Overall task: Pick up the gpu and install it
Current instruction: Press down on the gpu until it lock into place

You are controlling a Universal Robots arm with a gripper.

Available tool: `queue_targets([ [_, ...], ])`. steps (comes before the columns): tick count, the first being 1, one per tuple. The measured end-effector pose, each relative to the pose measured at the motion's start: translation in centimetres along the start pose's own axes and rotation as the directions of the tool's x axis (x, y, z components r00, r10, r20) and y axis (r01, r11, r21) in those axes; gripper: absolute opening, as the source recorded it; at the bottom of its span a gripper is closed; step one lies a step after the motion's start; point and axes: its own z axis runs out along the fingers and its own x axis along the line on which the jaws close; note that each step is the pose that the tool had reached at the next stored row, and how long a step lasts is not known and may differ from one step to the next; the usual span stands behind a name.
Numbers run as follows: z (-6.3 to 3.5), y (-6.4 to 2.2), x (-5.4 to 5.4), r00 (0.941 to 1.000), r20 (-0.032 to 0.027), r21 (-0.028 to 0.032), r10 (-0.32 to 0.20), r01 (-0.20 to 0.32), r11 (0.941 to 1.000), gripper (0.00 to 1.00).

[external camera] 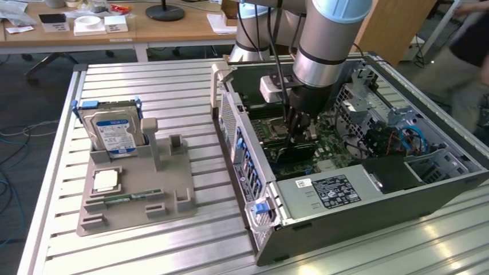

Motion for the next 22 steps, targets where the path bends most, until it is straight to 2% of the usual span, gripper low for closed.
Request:
queue_targets([
  [22, 0.17, 0.31, 0.01, 1.0000, 0.0001, -0.0001, 0.000, 0.000, 1.0000, 0.11],
])
